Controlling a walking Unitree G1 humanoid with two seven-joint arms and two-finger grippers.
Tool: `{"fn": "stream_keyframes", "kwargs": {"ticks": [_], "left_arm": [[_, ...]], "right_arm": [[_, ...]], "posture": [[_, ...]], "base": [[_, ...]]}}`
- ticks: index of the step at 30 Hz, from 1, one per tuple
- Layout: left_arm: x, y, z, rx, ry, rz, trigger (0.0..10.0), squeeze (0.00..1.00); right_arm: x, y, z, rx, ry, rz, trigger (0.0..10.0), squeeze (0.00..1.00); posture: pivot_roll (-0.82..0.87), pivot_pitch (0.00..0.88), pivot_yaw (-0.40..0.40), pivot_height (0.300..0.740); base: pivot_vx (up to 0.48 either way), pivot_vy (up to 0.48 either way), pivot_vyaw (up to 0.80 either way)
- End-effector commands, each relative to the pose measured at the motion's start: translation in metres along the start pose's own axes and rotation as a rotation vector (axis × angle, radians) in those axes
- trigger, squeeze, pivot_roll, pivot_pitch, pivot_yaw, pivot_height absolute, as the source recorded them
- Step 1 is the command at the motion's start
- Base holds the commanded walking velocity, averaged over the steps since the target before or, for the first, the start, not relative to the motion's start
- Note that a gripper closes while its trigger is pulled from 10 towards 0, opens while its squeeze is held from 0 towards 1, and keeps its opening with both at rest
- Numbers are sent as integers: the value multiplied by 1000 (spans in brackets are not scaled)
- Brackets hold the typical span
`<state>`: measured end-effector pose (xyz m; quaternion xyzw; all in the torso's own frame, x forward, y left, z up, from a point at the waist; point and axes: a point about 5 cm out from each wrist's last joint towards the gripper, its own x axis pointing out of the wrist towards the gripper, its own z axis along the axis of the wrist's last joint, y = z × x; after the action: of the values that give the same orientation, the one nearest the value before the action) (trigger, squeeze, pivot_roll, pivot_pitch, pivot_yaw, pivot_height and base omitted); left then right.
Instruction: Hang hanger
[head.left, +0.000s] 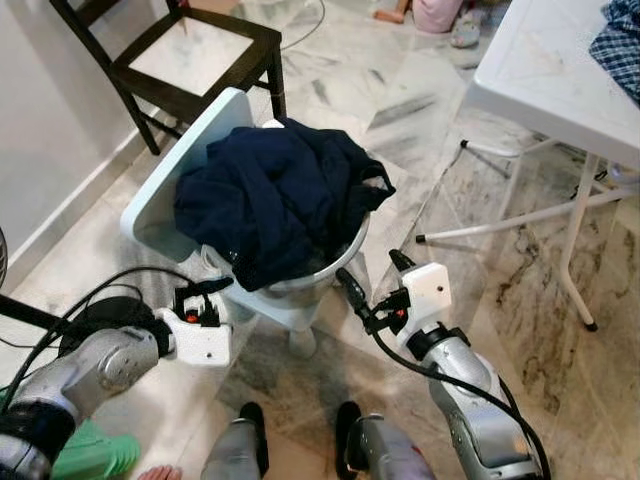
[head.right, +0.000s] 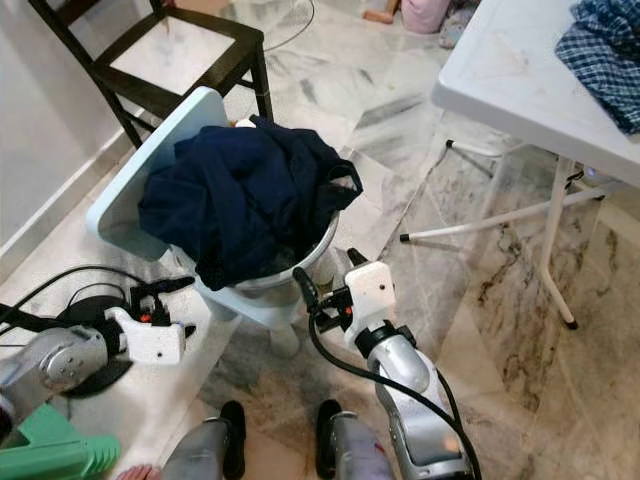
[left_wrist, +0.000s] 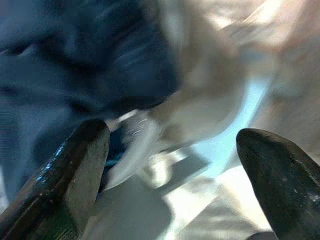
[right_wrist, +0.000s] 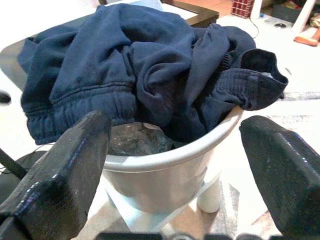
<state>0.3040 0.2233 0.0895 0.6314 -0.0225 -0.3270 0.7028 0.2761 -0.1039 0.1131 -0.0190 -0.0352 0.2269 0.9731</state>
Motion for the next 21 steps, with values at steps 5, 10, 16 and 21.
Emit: {"fn": "stream_keyframes", "kwargs": {"ticks": [5,10,16,21], "left_arm": [[-1,5,-15,101,66,48,10000,0],[4,10,-11,163,15,81,10000,0],[13,10,-1,231,-70,79,10000,0],[16,4,3,295,-118,64,10000,0]], "right_arm": [[-4,0,-4,-3,18,3,10000,0],[-3,0,-3,-5,18,8,10000,0],[-3,-1,-3,-8,19,9,10000,0],[-4,-2,-2,-11,18,3,10000,0]], "posture": [[79,323,-46,740],[74,322,-52,740],[71,322,-55,740],[63,322,-50,740]], "base": [[0,0,0],[0,0,0],[0,0,0],[0,0,0]]}}
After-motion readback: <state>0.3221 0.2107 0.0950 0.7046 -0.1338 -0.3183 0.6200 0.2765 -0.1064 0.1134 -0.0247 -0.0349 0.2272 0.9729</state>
